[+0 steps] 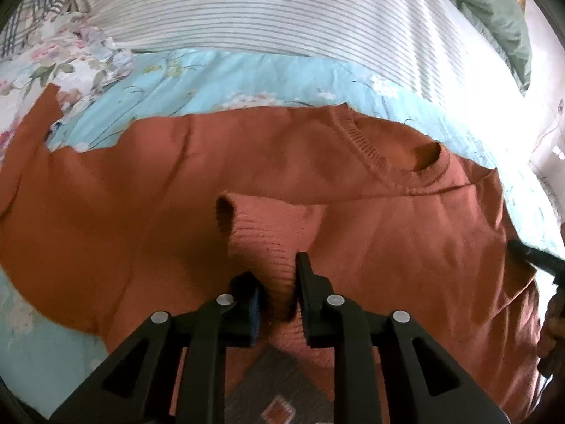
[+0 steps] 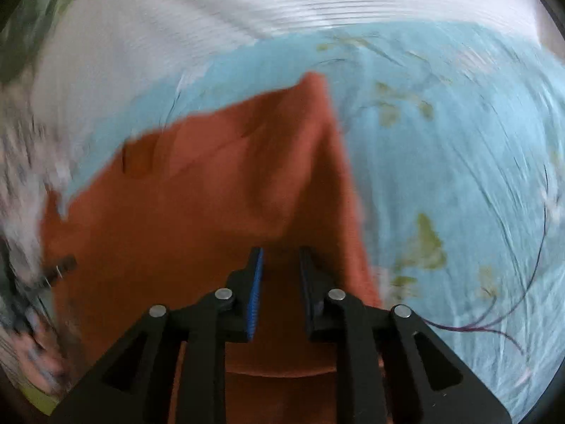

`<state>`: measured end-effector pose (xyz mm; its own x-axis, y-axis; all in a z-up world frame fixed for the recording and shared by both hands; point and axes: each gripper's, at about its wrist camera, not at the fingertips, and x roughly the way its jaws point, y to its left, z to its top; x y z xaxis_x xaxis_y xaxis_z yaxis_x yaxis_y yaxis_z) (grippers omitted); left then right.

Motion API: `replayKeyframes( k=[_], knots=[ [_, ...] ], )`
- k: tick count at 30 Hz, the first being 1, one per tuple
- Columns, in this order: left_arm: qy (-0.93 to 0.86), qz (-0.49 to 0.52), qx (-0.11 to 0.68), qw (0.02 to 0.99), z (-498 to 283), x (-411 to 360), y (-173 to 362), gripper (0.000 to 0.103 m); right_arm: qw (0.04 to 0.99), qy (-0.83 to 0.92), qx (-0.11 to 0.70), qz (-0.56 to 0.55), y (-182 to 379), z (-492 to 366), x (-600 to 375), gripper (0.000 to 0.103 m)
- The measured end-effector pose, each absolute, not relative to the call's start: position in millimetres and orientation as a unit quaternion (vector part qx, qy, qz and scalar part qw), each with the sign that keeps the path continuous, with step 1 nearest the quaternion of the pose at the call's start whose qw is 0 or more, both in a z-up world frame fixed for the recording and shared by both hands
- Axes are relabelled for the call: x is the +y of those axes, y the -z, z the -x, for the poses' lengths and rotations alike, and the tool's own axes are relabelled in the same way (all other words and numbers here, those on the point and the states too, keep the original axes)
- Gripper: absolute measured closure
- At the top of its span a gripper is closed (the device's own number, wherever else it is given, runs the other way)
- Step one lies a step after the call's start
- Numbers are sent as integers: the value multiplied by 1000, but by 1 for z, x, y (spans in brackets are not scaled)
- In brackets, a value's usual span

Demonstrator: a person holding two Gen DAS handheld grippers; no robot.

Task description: Fold small clothes

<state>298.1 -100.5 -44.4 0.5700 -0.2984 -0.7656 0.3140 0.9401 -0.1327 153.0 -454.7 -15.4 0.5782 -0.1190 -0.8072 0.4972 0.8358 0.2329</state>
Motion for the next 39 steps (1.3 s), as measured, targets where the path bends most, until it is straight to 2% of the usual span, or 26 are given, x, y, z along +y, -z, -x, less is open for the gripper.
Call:
replayKeyframes(
  k=[2,4,5,6,9,11,13,14,21,26,30,33,35,37,39],
  knots=[
    [164,-11,428,889,-296,-90,43,75,861,205,401,-236,3,-139,-461,80],
    [147,-19,431,890,-293,-72,41,75,868,196,384,-246,-7,-131,-455,70],
    [139,-17,430,892,-292,-62,40,75,872,184,378,-251,-12,-127,-448,60],
    [132,-13,431,893,-292,-52,39,76,875,175,374,-252,-14,-122,-443,56],
    [109,6,431,896,-292,-22,33,72,883,133,369,-258,-20,-114,-417,56],
    [94,18,430,898,-294,-4,28,63,882,106,375,-267,-17,-111,-398,54],
    [69,25,424,903,-299,15,22,49,878,73,385,-274,-10,-111,-375,50],
    [53,25,419,906,-302,25,19,46,877,62,390,-275,-7,-110,-364,48],
    [-23,15,408,912,-346,76,13,43,864,12,427,-267,11,-114,-312,47],
    [-79,-34,415,906,-394,104,22,43,862,1,437,-257,11,-118,-296,45],
    [-125,-32,422,897,-434,131,30,31,861,5,441,-254,12,-117,-295,44],
    [-124,-18,443,888,-463,149,41,31,857,12,445,-259,17,-116,-299,44],
    [-109,-9,451,886,-474,154,48,39,855,14,447,-263,20,-115,-300,44],
    [-79,5,453,888,-478,156,50,85,855,14,447,-263,20,-115,-299,44],
    [-65,6,443,894,-475,155,45,90,856,10,444,-264,20,-115,-297,44]
  ],
)
